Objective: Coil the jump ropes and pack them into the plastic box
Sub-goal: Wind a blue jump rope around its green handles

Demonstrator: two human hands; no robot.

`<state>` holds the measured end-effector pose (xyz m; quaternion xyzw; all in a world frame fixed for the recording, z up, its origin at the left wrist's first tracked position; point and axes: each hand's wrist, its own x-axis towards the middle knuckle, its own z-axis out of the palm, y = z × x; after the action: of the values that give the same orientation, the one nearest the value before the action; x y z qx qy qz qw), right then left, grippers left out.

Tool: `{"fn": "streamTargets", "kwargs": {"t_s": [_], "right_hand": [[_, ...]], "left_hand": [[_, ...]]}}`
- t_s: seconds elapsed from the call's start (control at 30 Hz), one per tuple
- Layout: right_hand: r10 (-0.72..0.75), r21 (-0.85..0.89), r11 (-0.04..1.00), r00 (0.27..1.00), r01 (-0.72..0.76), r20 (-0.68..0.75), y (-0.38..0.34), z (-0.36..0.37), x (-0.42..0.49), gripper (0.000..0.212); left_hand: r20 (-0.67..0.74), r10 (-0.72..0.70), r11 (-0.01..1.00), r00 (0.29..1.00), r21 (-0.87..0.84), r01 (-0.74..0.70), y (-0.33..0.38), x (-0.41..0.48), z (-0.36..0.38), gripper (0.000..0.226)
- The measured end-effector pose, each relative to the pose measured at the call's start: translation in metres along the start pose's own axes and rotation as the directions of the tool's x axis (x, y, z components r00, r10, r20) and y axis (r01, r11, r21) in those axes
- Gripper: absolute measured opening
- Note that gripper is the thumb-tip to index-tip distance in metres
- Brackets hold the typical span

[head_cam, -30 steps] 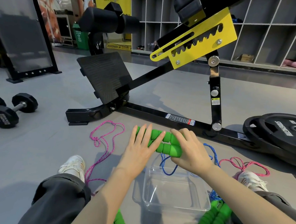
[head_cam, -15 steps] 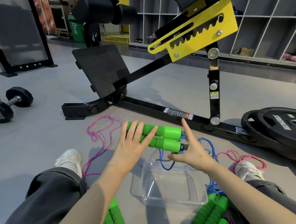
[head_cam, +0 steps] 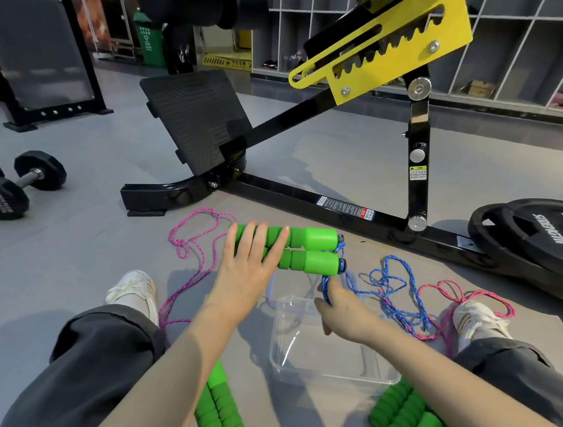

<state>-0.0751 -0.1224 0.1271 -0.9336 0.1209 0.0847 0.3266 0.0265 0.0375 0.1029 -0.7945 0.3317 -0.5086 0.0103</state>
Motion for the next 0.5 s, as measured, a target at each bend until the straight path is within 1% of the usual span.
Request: {"fn": "streamTargets", "kwargs": {"t_s": [0.07, 0.17, 0.3, 0.4, 0.5], "right_hand": [[-0.008, -0.114, 0.993, 0.999, 0.013, 0.043, 0.000, -0.013, -0.006, 0.012], [-0.033, -0.186, 0.982, 0.999, 0.033, 0.003, 0.002, -0.030, -0.010, 0.019], [-0.016, -0.091, 0.996, 1.000, 0.016, 0.000, 0.002, -0.037, -0.011, 0.030], [-0.022, -0.021, 1.000, 0.999, 0.021, -0.040, 0.002, -0.035, -0.010, 0.026], [-0.005, 0.019, 1.000, 0.999, 0.006, -0.041, -0.001, -0.035, -0.011, 0.027]], "left_hand": [[-0.008, 0.029, 0.999, 1.000, 0.018, -0.029, -0.003, -0.003, 0.001, 0.055], [-0.029, 0.075, 0.997, 0.997, 0.023, -0.074, -0.006, -0.002, 0.001, 0.062], [-0.076, 0.152, 0.988, 0.985, 0.013, -0.151, -0.006, 0.004, -0.010, 0.070], [-0.149, 0.197, 0.980, 0.969, -0.007, -0.200, -0.007, 0.007, -0.015, 0.064], [-0.171, 0.239, 0.970, 0.956, -0.012, -0.244, -0.010, 0.008, -0.018, 0.059]]}}
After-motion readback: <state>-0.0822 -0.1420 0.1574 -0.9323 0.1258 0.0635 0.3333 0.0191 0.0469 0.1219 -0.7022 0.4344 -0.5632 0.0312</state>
